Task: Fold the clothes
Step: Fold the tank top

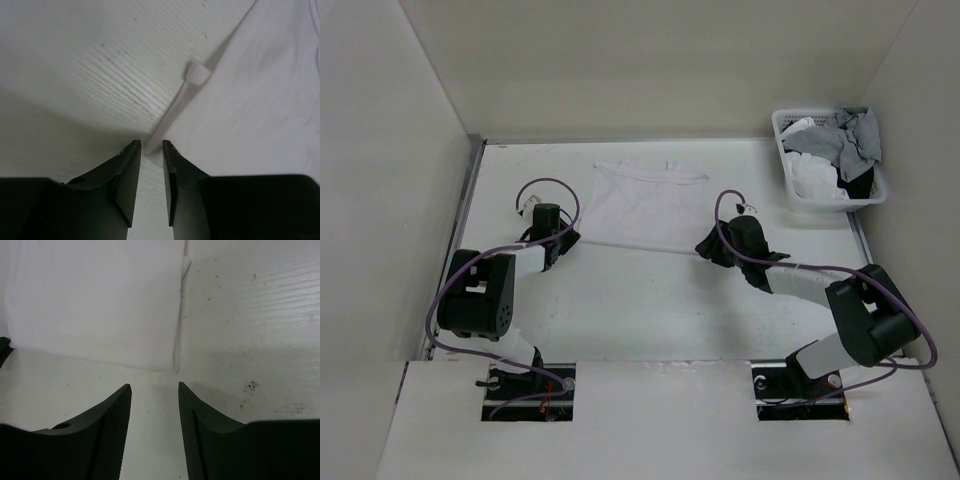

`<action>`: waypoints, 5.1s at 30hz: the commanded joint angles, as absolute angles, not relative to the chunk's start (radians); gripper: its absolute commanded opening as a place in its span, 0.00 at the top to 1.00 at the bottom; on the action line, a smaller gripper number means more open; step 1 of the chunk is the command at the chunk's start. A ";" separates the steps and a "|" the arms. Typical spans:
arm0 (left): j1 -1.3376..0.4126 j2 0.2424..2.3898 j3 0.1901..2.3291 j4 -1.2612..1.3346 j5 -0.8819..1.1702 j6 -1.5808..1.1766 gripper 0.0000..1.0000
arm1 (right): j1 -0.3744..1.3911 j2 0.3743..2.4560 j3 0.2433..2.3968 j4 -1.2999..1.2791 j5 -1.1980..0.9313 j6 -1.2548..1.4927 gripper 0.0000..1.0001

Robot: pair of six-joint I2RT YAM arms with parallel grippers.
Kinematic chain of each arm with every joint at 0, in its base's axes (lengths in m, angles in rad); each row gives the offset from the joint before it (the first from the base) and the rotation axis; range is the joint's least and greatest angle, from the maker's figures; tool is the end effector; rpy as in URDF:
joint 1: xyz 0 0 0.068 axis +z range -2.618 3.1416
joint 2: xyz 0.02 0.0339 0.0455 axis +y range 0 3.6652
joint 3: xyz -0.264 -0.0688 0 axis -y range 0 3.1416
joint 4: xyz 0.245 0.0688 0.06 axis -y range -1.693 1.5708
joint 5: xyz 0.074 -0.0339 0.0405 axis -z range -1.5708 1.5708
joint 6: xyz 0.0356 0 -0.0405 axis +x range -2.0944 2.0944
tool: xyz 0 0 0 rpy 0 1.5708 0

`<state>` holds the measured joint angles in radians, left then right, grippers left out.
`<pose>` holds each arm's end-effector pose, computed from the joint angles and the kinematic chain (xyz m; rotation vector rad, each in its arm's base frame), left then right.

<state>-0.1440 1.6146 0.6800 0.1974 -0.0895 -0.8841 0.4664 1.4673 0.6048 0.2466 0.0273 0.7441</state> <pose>0.3037 -0.0408 0.1422 -0.8900 2.1659 -0.4184 0.2569 0.1282 0.1657 0.3290 2.2387 0.6407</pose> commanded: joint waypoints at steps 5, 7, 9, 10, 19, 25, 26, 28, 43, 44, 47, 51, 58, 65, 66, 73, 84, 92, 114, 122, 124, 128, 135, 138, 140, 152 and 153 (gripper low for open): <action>-0.137 1.663 0.677 0.238 -0.072 -0.916 0.84 | 0.467 1.473 0.598 0.316 0.044 0.764 0.48; -0.136 1.655 0.667 0.244 -0.071 -0.919 0.88 | 0.464 1.467 0.597 0.310 0.044 0.767 0.46; -0.134 1.638 0.657 0.250 -0.066 -0.919 0.92 | 0.462 1.465 0.597 0.287 0.046 0.770 0.45; -0.134 1.628 0.650 0.253 -0.066 -0.919 0.94 | 0.462 1.465 0.598 0.276 0.049 0.772 0.45; -0.123 1.569 0.597 0.279 -0.057 -0.926 1.00 | 0.453 1.515 0.609 0.258 0.069 0.787 0.46; -0.116 1.522 0.557 0.288 -0.046 -0.933 1.00 | 0.449 1.565 0.627 0.282 0.052 0.798 0.50; -0.117 1.519 0.554 0.290 -0.041 -0.933 1.00 | 0.447 1.572 0.632 0.282 0.049 0.798 0.51; -0.119 1.516 0.554 0.291 -0.037 -0.933 1.00 | 0.444 1.585 0.638 0.282 0.040 0.799 0.53; -0.128 1.482 0.555 0.298 -0.043 -0.931 1.00 | 0.420 1.674 0.692 0.301 0.000 0.822 0.77; -0.128 1.480 0.555 0.298 -0.048 -0.933 1.00 | 0.418 1.683 0.695 0.308 0.000 0.822 0.82; -0.131 1.474 0.557 0.304 -0.048 -0.936 1.00 | 0.418 1.684 0.693 0.314 -0.021 0.825 0.91; -0.145 1.350 0.548 0.270 -0.046 -0.936 1.00 | 0.430 1.544 0.631 0.313 0.017 0.825 0.97; -0.146 0.867 0.627 -0.078 -0.092 -0.870 1.00 | 0.550 0.960 0.560 -0.013 0.138 0.755 0.97; -0.162 0.494 0.857 -0.438 -0.158 -0.810 1.00 | 0.809 0.510 0.771 -0.498 0.380 0.732 0.97; -0.162 0.465 0.891 -0.477 -0.160 -0.807 1.00 | 0.864 0.485 0.811 -0.543 0.426 0.736 0.97; -0.145 0.380 1.014 -0.615 -0.149 -0.792 1.00 | 1.261 0.488 1.005 -0.658 0.705 0.762 0.97; -0.142 0.618 0.643 -0.307 -0.149 -0.842 1.00 | 0.685 0.788 0.738 -0.223 0.147 0.669 0.96; -0.117 1.216 0.753 0.112 -0.198 -0.851 1.00 | 0.381 1.391 0.874 0.124 -0.058 0.678 0.96; -0.110 1.185 0.651 0.198 -0.103 -0.902 1.00 | 0.304 1.471 0.892 0.173 -0.084 0.687 0.95; -0.114 0.813 0.411 0.016 -0.032 -0.897 1.00 | 0.370 1.270 0.666 0.118 -0.051 0.672 0.94; -0.107 0.747 0.358 -0.040 -0.015 -0.897 1.00 | 0.401 1.233 0.605 0.104 -0.026 0.689 0.94; -0.096 0.640 0.284 -0.152 0.012 -0.899 1.00 | 0.470 1.181 0.525 0.039 0.032 0.735 0.95; -0.087 0.558 0.218 -0.285 0.017 -0.919 0.86 | 0.508 1.183 0.472 0.023 0.078 0.801 0.89; -0.062 0.520 0.242 -0.328 -0.009 -0.914 0.77 | 0.508 1.242 0.535 0.055 0.063 0.764 0.69; -0.054 0.486 0.276 -0.353 -0.049 -0.899 0.77 | 0.508 1.314 0.596 0.080 0.060 0.717 0.57; -0.436 0.967 0.426 0.018 -0.227 -0.899 0.70 | 0.413 1.620 0.765 0.167 -0.080 0.675 0.44; -0.444 1.010 0.439 0.044 -0.251 -0.896 0.70 | 0.407 1.631 0.768 0.169 -0.087 0.680 0.45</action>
